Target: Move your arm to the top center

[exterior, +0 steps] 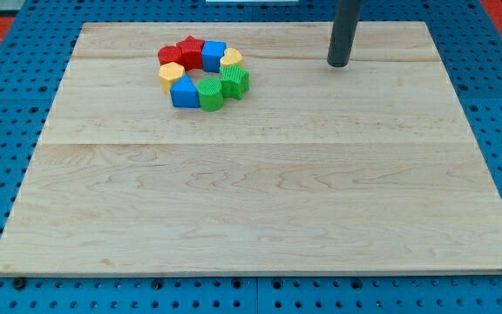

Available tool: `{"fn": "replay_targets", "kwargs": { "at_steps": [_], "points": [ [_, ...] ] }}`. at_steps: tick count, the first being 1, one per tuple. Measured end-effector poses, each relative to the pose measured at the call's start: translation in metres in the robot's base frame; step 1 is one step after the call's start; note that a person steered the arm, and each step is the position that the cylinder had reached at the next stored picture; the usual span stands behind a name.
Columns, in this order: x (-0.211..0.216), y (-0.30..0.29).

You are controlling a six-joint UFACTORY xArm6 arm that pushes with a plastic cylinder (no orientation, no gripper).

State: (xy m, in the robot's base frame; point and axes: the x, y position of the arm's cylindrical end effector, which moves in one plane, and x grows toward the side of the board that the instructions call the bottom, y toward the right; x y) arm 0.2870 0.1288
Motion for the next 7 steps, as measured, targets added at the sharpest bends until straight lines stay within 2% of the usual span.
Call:
{"fn": "replay_targets", "kwargs": {
  "at_steps": [2, 3, 4, 5, 6, 7],
  "points": [
    [0.000, 0.002],
    [0.029, 0.021],
    [0.091, -0.013],
    [0.156, -0.103],
    [0.179, -0.190],
    [0.181, -0.208]
  ]
}}
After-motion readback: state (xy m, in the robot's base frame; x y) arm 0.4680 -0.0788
